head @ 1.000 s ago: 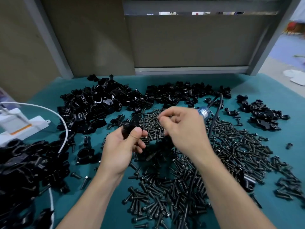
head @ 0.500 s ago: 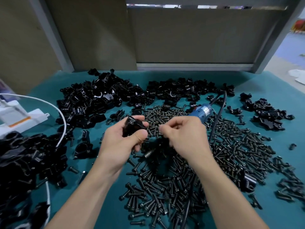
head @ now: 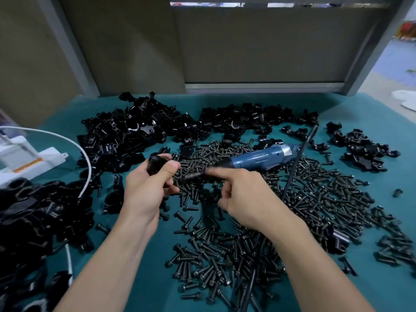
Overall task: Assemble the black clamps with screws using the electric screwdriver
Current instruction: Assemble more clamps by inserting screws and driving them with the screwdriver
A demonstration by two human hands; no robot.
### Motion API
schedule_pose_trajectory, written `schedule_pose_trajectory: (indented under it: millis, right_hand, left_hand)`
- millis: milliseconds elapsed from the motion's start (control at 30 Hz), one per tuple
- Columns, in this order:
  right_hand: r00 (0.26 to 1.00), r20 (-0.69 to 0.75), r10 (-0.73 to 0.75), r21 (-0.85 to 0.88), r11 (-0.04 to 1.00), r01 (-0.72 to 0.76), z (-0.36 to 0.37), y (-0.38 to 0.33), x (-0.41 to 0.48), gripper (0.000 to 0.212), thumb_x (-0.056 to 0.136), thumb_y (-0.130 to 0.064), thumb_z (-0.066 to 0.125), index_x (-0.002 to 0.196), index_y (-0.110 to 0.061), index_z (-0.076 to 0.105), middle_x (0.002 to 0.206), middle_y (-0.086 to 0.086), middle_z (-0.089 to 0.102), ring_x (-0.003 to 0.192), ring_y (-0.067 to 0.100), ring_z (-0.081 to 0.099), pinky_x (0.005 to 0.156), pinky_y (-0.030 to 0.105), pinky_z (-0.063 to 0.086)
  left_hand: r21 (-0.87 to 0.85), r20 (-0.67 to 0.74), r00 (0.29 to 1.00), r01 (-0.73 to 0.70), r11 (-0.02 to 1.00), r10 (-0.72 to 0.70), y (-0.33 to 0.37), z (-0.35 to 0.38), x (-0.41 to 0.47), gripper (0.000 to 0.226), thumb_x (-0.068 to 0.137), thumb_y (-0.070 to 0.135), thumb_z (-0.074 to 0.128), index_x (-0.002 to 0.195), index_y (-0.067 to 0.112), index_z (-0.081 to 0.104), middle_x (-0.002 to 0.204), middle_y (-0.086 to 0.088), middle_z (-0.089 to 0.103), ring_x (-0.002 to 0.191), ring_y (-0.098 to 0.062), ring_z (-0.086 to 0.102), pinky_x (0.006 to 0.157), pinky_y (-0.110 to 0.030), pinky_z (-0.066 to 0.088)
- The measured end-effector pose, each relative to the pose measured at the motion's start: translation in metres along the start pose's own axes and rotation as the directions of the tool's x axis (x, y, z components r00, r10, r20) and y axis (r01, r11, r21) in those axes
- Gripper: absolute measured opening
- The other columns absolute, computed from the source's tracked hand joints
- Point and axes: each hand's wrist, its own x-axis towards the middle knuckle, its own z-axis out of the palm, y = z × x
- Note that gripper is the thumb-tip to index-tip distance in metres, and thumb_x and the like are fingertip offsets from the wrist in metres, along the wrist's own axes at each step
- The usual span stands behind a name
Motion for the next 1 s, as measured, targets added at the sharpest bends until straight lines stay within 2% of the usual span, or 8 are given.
schedule_pose_trajectory:
  millis: [67,100,200,267,400,633,833,1000]
  right_hand:
    - [0.999,-0.044,-0.017,-0.028,0.999,0.016,0.003,0.0,0.002,0.073,0.096,-0.014,0.066,0.156,-0.044,0.037,0.077,-0.007,0.073,0.061,0.01,0.065,0.068,0.028,0.06]
    - [0.997,-0.07,-0.014,-0.021,1.0,0.013,0.004,0.0,0.002,0.067,0.097,-0.014,0.064,0.153,-0.043,0.042,0.084,-0.011,0.073,0.062,0.007,0.064,0.071,0.028,0.06]
    - [0.992,-0.129,0.009,0.026,1.0,-0.006,0.008,-0.005,0.003,0.03,0.096,-0.017,0.067,0.116,-0.039,0.072,0.082,-0.021,0.066,0.059,-0.003,0.057,0.059,0.008,0.044]
    - [0.993,-0.119,0.003,0.023,1.0,-0.001,0.014,-0.014,0.003,0.013,0.093,-0.026,0.072,0.101,-0.034,0.077,0.085,-0.016,0.07,0.067,0.001,0.062,0.065,0.017,0.051]
    - [0.992,-0.12,-0.04,-0.107,0.994,0.027,0.027,-0.024,0.005,0.024,0.089,-0.038,0.076,0.111,-0.027,0.076,0.114,0.004,0.066,0.106,0.026,0.06,0.097,0.039,0.051]
    - [0.991,-0.131,-0.014,-0.164,0.986,-0.008,0.023,-0.024,0.006,0.008,0.09,-0.027,0.07,0.096,-0.025,0.076,0.106,0.001,0.068,0.102,0.023,0.059,0.094,0.038,0.051]
    - [0.978,-0.207,0.0,-0.037,0.999,-0.008,0.03,-0.023,0.005,0.029,0.092,-0.029,0.071,0.12,-0.024,0.076,0.116,-0.002,0.066,0.113,0.021,0.056,0.103,0.039,0.047]
    - [0.979,-0.198,-0.039,-0.091,0.996,0.021,0.039,-0.028,0.011,0.02,0.096,-0.032,0.068,0.112,-0.021,0.075,0.107,0.002,0.068,0.106,0.025,0.055,0.096,0.042,0.046]
  left_hand:
    - [-0.017,-0.033,0.999,0.005,1.0,-0.005,0.0,-0.002,0.002,0.012,0.096,0.01,0.072,0.106,0.017,0.073,0.099,-0.015,0.066,0.054,-0.003,0.055,0.053,-0.019,0.053]
    - [-0.023,-0.042,0.999,0.004,1.0,-0.005,0.0,-0.003,0.002,0.012,0.096,0.01,0.072,0.107,0.017,0.073,0.099,-0.014,0.066,0.053,-0.003,0.055,0.053,-0.019,0.053]
    - [-0.023,-0.057,0.998,-0.005,1.0,0.003,0.0,-0.004,0.004,0.013,0.097,0.01,0.072,0.108,0.016,0.073,0.098,-0.014,0.066,0.053,-0.003,0.055,0.052,-0.019,0.052]
    - [-0.018,-0.059,0.998,-0.01,1.0,0.009,-0.001,-0.003,0.005,0.013,0.097,0.009,0.072,0.107,0.016,0.072,0.098,-0.014,0.066,0.053,-0.002,0.054,0.052,-0.019,0.051]
    - [0.012,-0.035,0.999,-0.009,1.0,0.009,-0.003,-0.002,0.005,0.013,0.096,0.008,0.072,0.106,0.017,0.073,0.094,-0.015,0.063,0.051,-0.004,0.053,0.05,-0.019,0.05]
    - [0.044,-0.02,1.0,-0.018,0.999,0.019,-0.005,-0.002,0.006,0.015,0.096,0.008,0.073,0.108,0.017,0.074,0.093,-0.014,0.064,0.052,-0.004,0.053,0.05,-0.02,0.05]
    - [0.074,-0.019,0.999,-0.027,0.997,0.028,-0.009,-0.005,0.009,0.015,0.095,0.011,0.076,0.108,0.017,0.075,0.082,-0.007,0.063,0.051,-0.005,0.054,0.054,-0.023,0.052]
    - [0.112,0.03,0.999,-0.033,0.993,0.03,-0.013,-0.003,0.009,0.014,0.094,0.011,0.077,0.103,0.021,0.076,0.061,0.005,0.057,0.05,-0.008,0.054,0.051,-0.021,0.05]
